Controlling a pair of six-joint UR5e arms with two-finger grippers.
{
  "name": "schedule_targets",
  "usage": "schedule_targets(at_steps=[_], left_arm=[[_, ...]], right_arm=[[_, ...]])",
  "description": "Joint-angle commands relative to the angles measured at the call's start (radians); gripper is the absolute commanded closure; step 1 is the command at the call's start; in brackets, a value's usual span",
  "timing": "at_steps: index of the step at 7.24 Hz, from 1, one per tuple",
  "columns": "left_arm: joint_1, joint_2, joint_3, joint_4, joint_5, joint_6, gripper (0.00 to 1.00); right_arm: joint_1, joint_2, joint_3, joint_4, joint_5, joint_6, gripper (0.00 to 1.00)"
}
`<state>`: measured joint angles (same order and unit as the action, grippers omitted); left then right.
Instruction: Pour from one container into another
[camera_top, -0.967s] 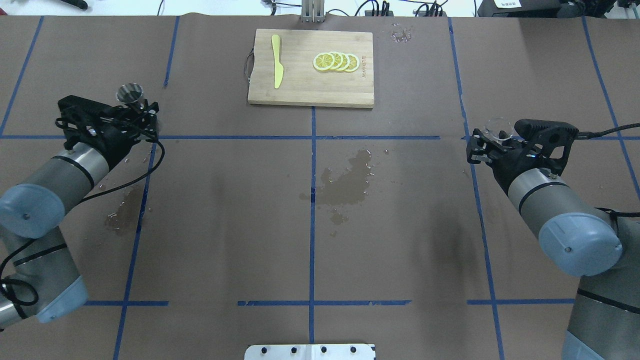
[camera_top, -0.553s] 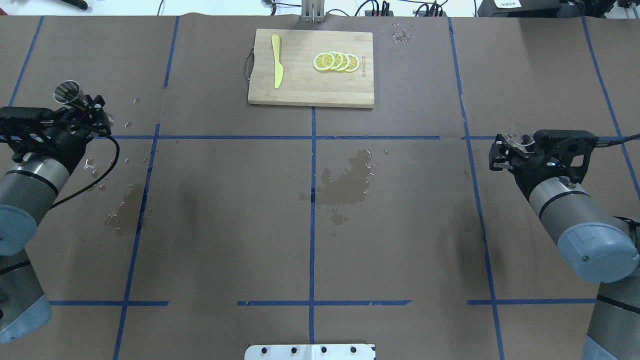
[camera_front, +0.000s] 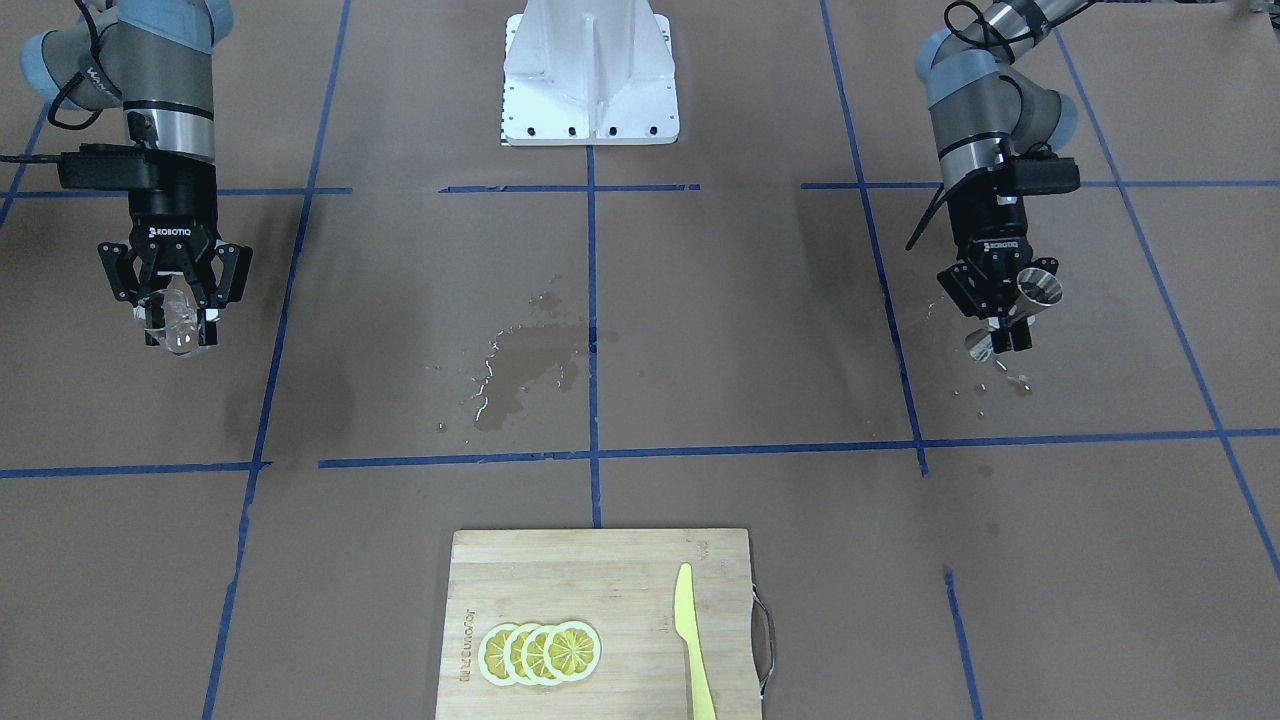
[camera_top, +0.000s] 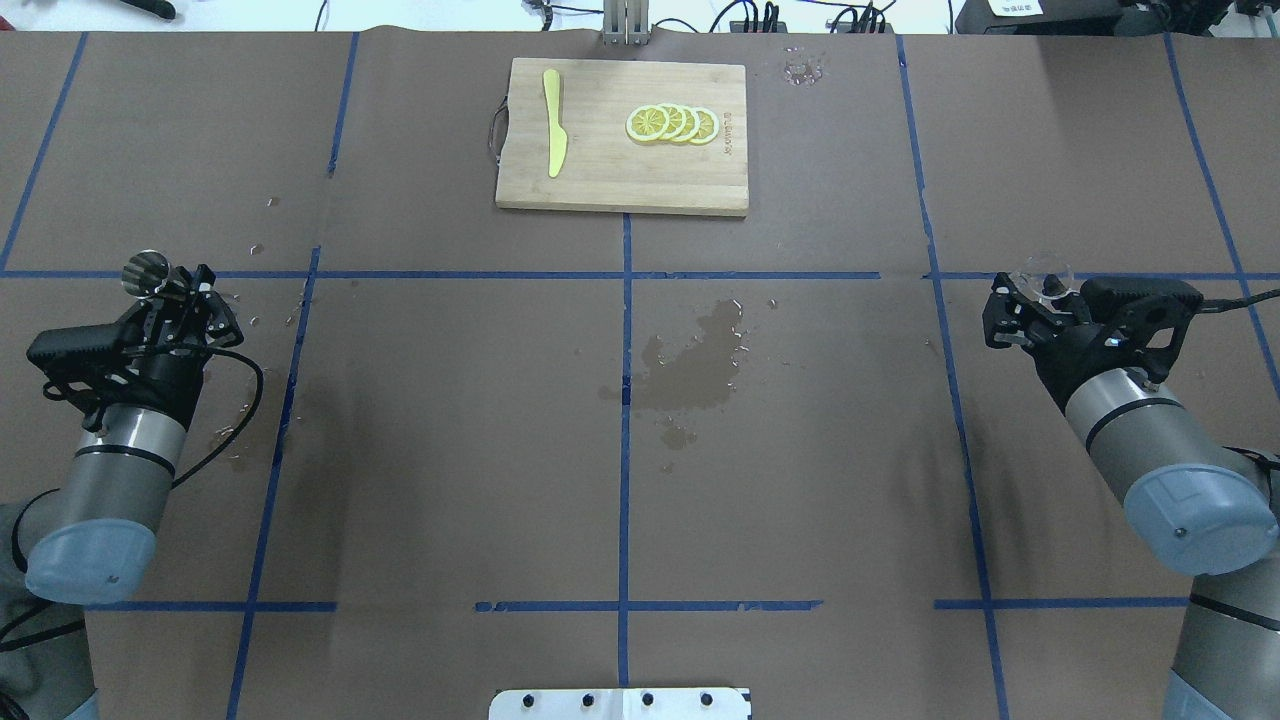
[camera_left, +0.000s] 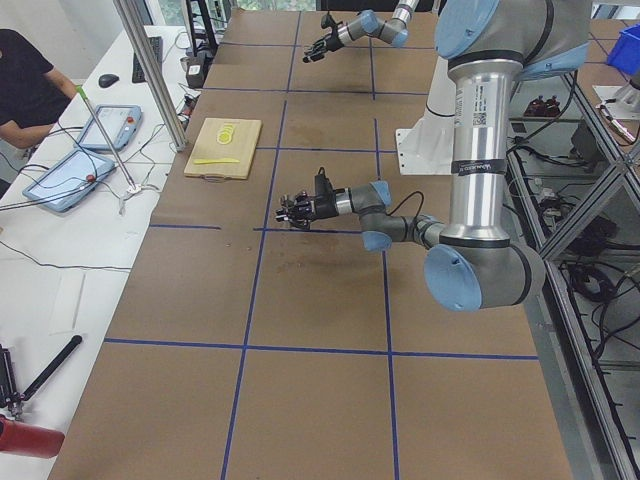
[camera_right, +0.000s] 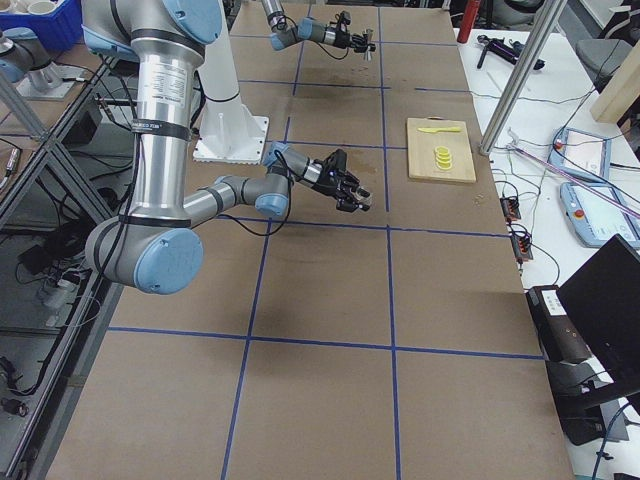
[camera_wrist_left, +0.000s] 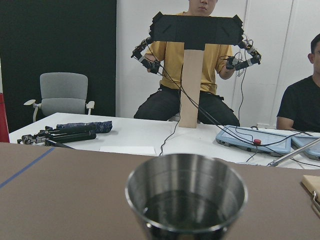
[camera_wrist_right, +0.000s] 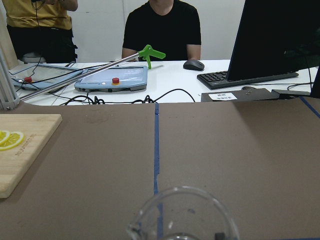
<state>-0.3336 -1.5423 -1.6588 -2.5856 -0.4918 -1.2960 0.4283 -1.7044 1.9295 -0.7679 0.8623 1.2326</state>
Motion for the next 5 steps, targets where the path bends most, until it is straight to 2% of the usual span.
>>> schedule_targets(at_steps=[1, 5], left_arm=[[0.073, 0.001, 0.039, 0.005, 0.053, -0.013, 1.0], [0.126, -0.009, 0.056, 0.005, 0.026, -0.011, 1.0]], right_arm=[[-0.028, 0.009, -0.001, 0.002, -0.025, 0.002, 1.0], [-0.06, 0.012, -0.004, 0.002, -0.049, 0.004, 1.0]])
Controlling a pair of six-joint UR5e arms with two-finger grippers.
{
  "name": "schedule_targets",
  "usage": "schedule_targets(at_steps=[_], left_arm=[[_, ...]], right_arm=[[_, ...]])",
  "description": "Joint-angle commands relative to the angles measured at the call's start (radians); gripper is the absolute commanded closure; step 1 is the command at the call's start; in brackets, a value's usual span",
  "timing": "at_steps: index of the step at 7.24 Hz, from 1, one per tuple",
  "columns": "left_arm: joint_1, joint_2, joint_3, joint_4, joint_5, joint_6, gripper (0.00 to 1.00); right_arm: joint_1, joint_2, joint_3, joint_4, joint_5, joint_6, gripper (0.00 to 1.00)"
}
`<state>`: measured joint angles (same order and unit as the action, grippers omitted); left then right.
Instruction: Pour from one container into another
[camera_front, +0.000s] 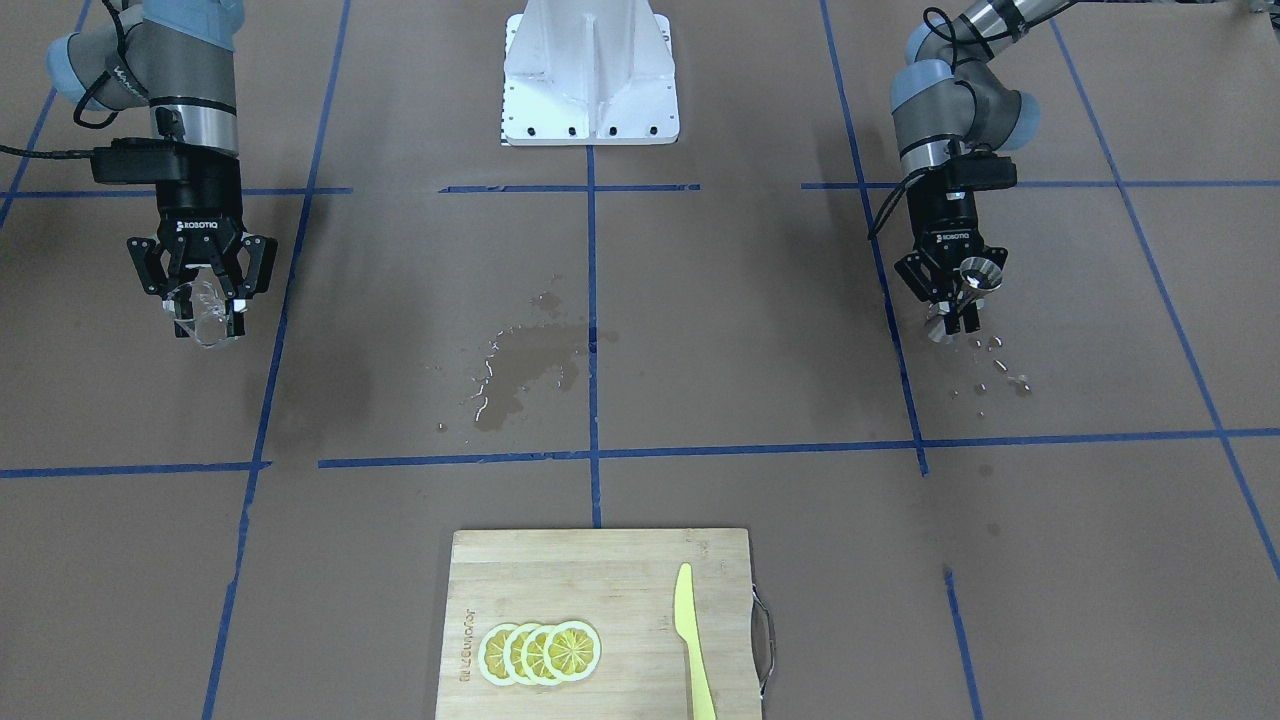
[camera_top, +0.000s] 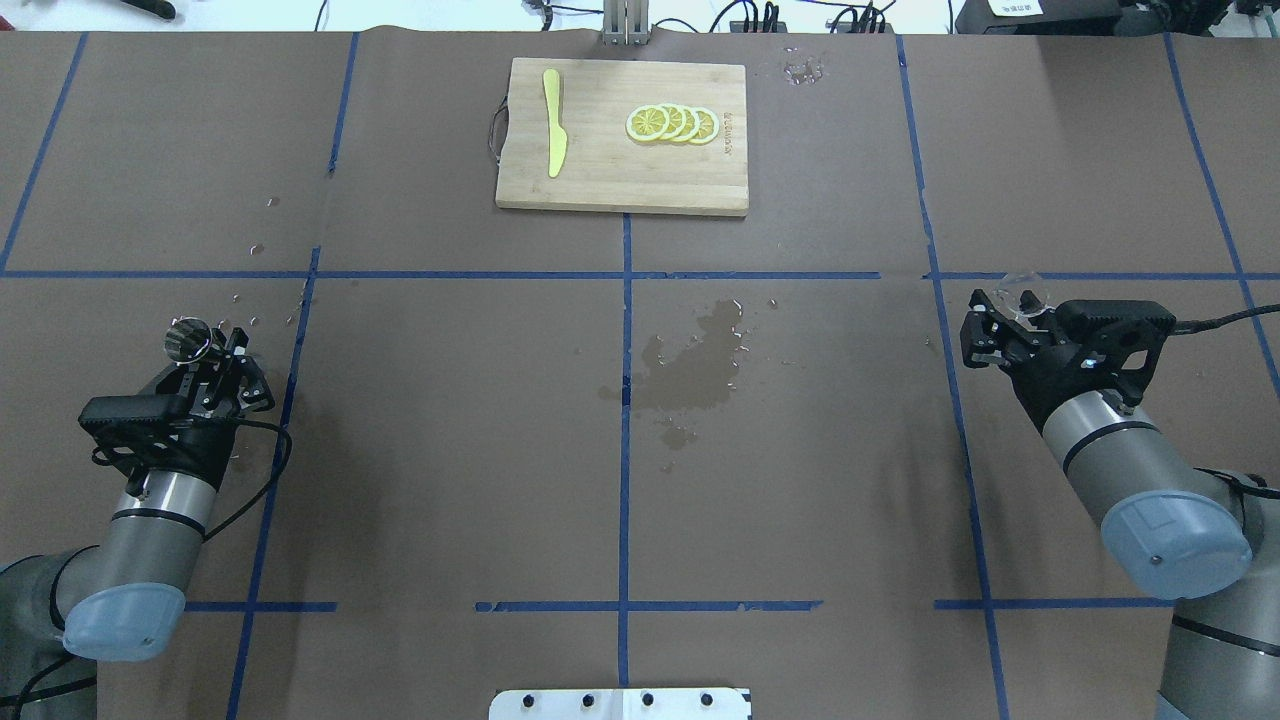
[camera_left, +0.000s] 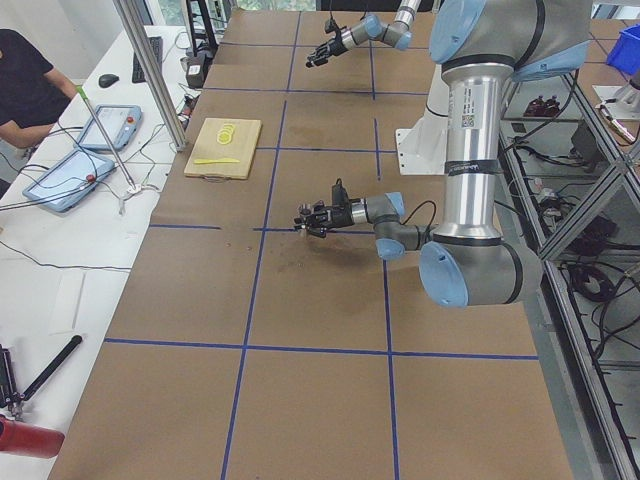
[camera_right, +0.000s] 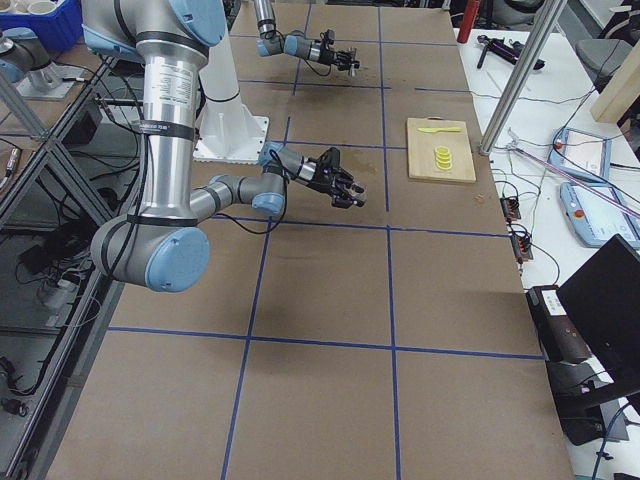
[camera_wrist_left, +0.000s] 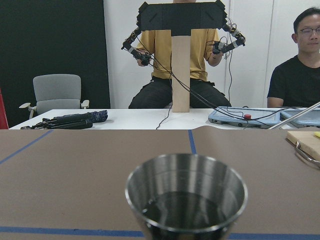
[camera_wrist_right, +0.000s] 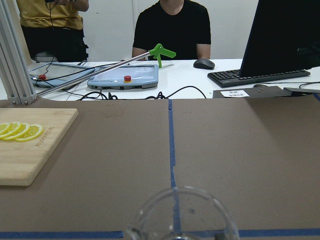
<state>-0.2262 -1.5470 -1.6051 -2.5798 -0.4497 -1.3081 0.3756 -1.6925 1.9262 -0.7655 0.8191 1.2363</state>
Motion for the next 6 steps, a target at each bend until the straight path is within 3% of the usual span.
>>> schedule_targets(at_steps=[1, 3, 4, 6], left_arm=[[0.021, -0.005, -0.001, 0.0, -0.038, 0.003, 1.0], [0.021, -0.007, -0.001, 0.0, -0.038, 0.01, 1.0], [0.021, -0.007, -0.001, 0.0, -0.043, 0.013, 0.89], [0.021, -0.005, 0.001, 0.0, -0.06, 0.029, 0.76]], right_arm=[[-0.023, 0.001, -0.009, -0.001, -0.035, 0.0, 1.0], [-0.043, 0.001, -0.025, -0.002, -0.051, 0.0, 1.0], [-0.047, 0.001, -0.029, 0.0, -0.058, 0.0, 1.0], [-0.056, 0.001, -0.033, 0.0, -0.066, 0.0, 1.0]])
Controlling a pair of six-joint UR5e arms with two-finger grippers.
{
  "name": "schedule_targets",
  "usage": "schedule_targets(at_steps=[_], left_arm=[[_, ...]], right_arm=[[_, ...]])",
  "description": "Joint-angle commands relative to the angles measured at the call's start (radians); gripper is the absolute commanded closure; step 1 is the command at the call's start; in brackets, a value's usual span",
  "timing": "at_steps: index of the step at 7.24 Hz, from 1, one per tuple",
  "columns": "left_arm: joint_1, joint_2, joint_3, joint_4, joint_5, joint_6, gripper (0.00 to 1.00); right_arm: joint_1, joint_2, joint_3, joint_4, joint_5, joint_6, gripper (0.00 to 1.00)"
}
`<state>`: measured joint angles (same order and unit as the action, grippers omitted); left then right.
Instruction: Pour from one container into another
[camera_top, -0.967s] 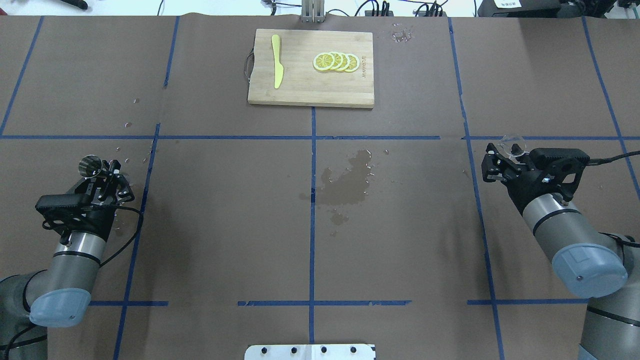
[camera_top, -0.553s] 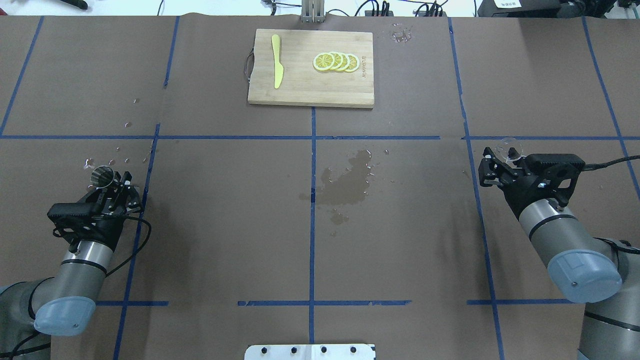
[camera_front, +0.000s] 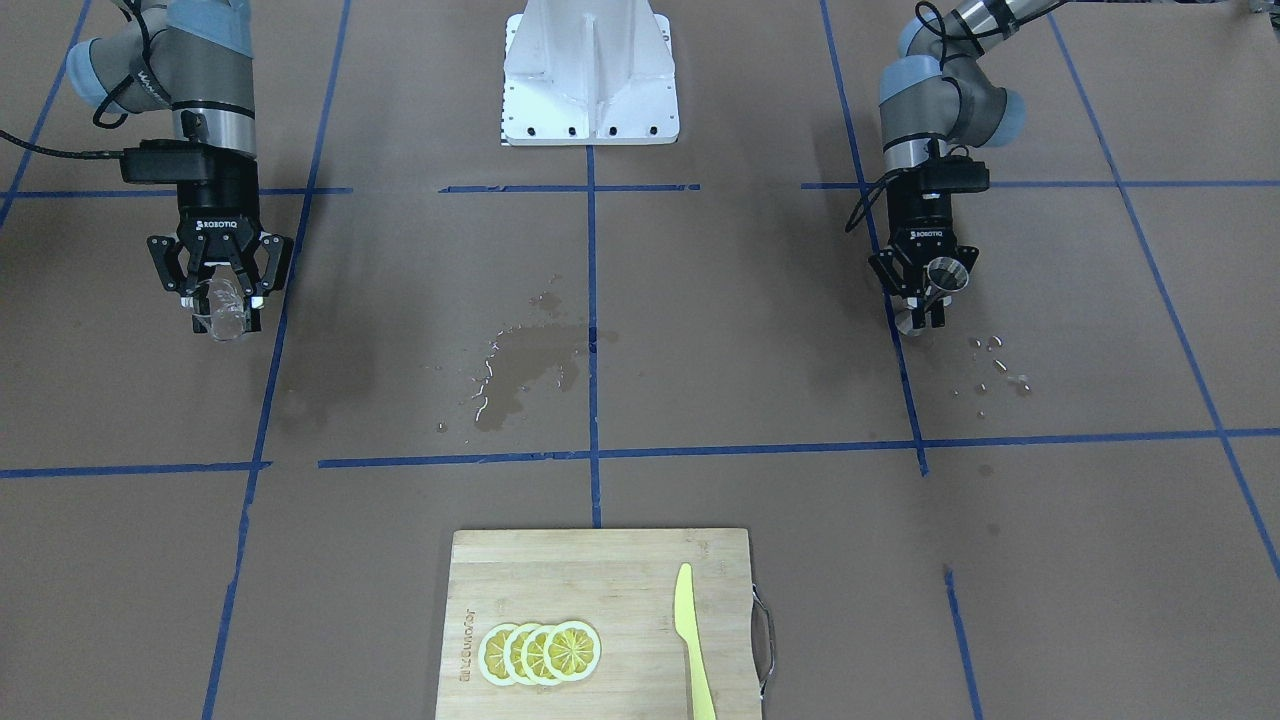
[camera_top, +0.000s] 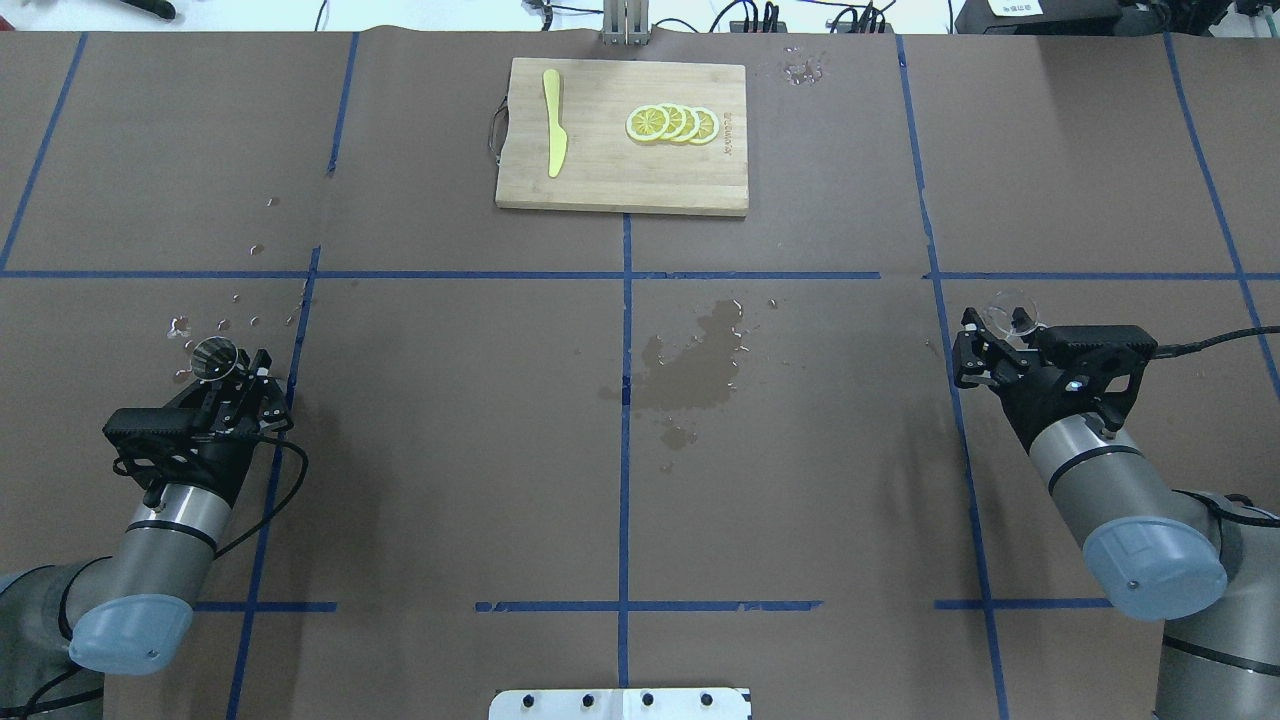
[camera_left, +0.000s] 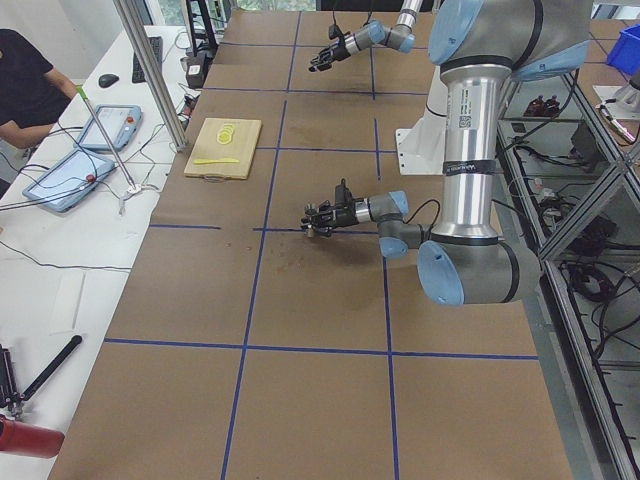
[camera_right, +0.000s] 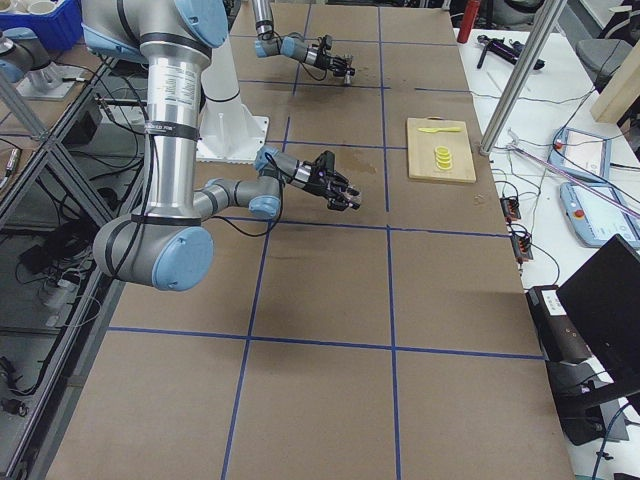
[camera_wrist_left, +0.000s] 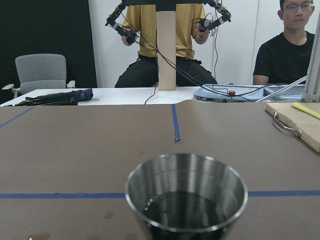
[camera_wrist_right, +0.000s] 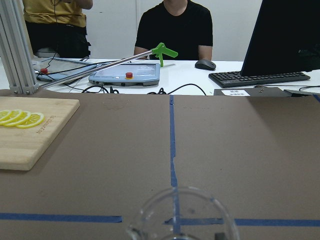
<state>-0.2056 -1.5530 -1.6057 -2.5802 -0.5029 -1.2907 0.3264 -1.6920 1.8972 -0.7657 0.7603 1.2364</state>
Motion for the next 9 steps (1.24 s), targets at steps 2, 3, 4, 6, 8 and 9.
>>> schedule_targets(at_steps=[2, 3, 4, 6, 8, 9], left_arm=[[-0.001, 0.002, 0.003, -0.001, -0.006, 0.027, 0.71], [-0.001, 0.002, 0.003, -0.005, -0.008, 0.027, 0.65], [-0.003, 0.002, 0.0, -0.011, -0.015, 0.027, 0.56], [-0.003, 0.011, -0.003, -0.011, -0.025, 0.027, 0.33], [-0.012, 0.014, -0.049, -0.026, -0.086, 0.103, 0.0], [-0.015, 0.034, -0.09, -0.026, -0.13, 0.137, 0.0]], right_arm=[[-0.035, -0.003, -0.004, 0.0, -0.039, 0.015, 1.0], [-0.043, -0.006, -0.012, 0.0, -0.045, 0.015, 1.0], [-0.053, -0.006, -0.024, 0.0, -0.062, 0.017, 1.0], [-0.073, -0.006, -0.027, 0.0, -0.088, 0.026, 1.0], [-0.092, -0.008, -0.056, 0.0, -0.127, 0.044, 1.0], [-0.111, -0.011, -0.069, 0.0, -0.14, 0.087, 1.0]])
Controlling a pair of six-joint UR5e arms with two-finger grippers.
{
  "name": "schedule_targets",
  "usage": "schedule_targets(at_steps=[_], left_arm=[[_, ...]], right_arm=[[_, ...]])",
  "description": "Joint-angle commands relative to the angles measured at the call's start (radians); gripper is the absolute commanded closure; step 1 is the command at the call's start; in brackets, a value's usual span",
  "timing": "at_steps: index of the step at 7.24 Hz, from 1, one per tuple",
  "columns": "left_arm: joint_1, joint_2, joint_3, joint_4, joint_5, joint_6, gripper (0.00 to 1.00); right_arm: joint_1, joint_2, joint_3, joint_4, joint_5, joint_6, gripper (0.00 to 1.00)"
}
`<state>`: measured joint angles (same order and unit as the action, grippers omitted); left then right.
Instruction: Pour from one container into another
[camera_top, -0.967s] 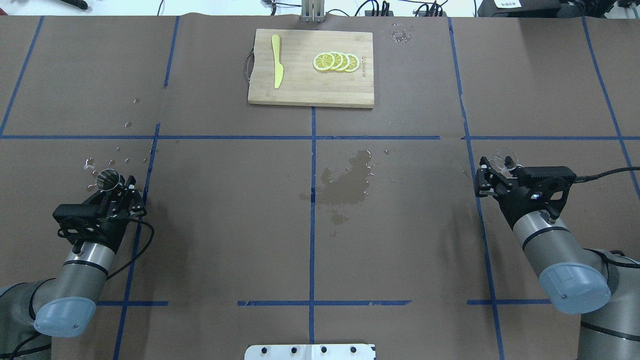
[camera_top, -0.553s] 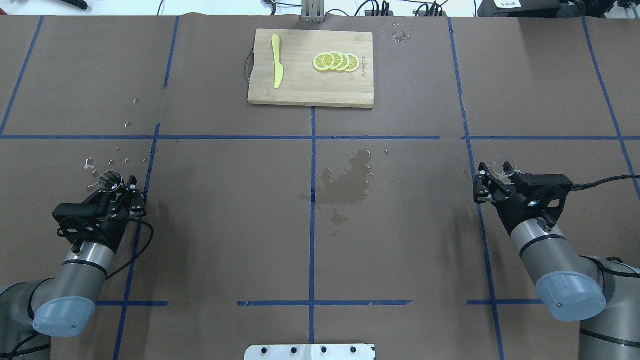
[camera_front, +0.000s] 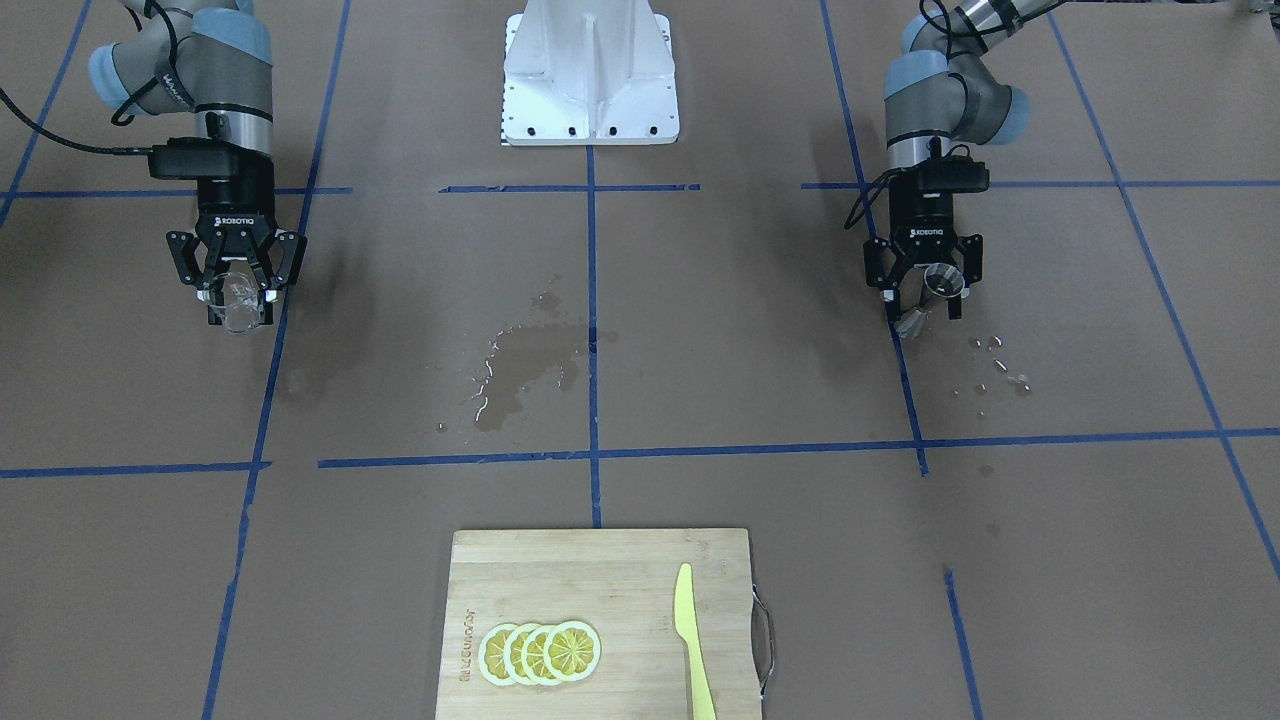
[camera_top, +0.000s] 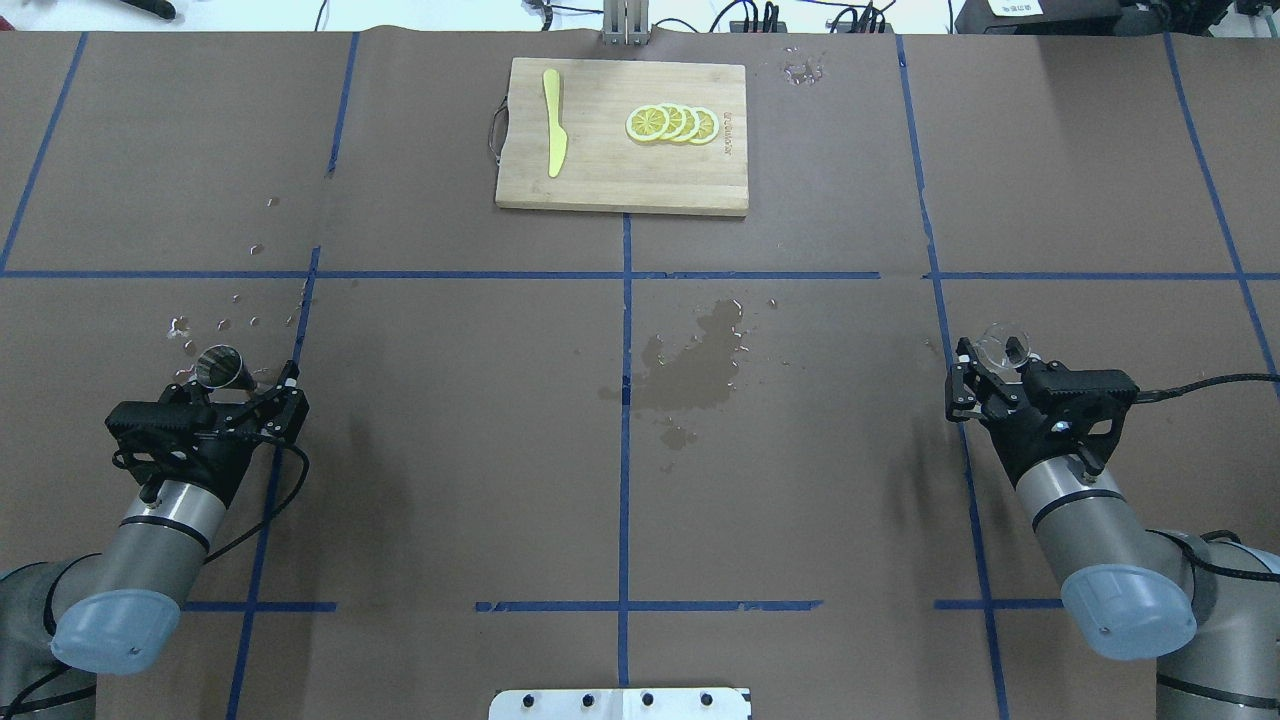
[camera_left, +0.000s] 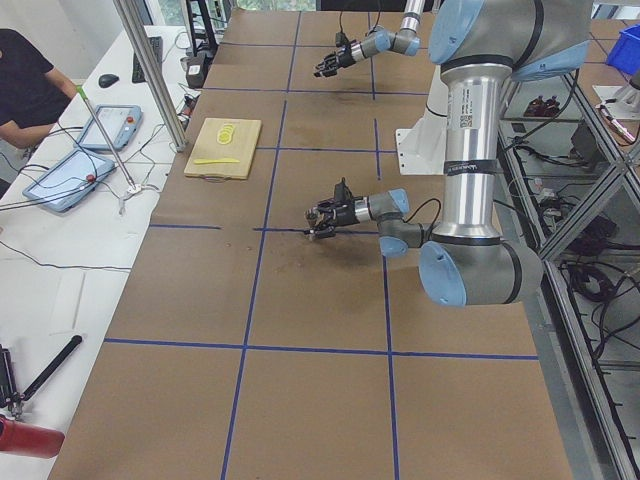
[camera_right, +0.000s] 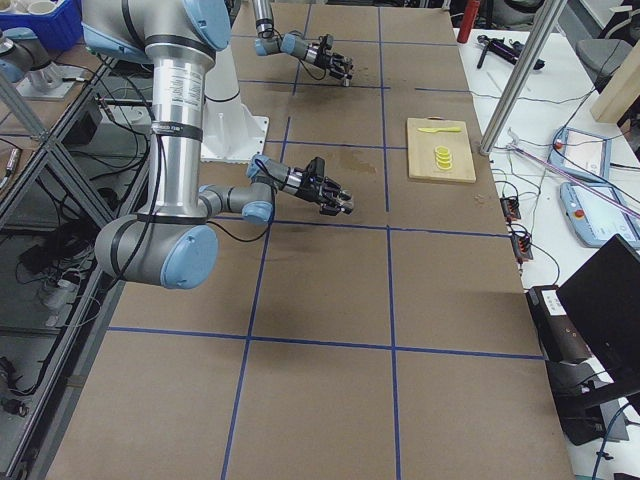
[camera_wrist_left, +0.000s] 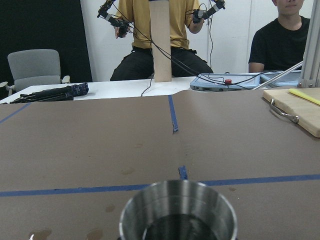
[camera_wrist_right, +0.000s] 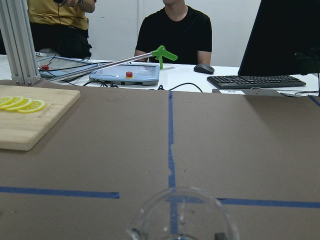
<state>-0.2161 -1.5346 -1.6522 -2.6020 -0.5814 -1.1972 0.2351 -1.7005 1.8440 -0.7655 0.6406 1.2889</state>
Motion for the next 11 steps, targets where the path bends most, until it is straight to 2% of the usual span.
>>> schedule_targets(at_steps=[1, 2, 4, 6, 8, 10, 11], left_arm=[[-0.012, 0.063, -0.093, -0.006, -0.127, 0.068, 0.0], [-0.017, 0.112, -0.13, -0.006, -0.164, 0.096, 0.0], [-0.02, 0.126, -0.135, -0.007, -0.202, 0.097, 0.0], [-0.043, 0.259, -0.265, -0.009, -0.355, 0.17, 0.0], [-0.089, 0.29, -0.293, -0.009, -0.505, 0.18, 0.0], [-0.146, 0.391, -0.417, -0.001, -0.702, 0.18, 0.0], [-0.155, 0.405, -0.434, 0.0, -0.751, 0.18, 0.0]], right_arm=[[-0.037, -0.002, -0.023, 0.0, -0.041, 0.05, 1.0], [-0.04, -0.002, -0.025, 0.0, -0.041, 0.052, 1.0], [-0.045, -0.004, -0.051, 0.0, -0.059, 0.058, 1.0], [-0.072, -0.004, -0.077, 0.0, -0.09, 0.087, 1.0], [-0.082, -0.004, -0.098, 0.0, -0.091, 0.107, 1.0], [-0.083, -0.004, -0.118, 0.0, -0.091, 0.115, 1.0], [-0.091, -0.004, -0.124, -0.002, -0.091, 0.115, 1.0]])
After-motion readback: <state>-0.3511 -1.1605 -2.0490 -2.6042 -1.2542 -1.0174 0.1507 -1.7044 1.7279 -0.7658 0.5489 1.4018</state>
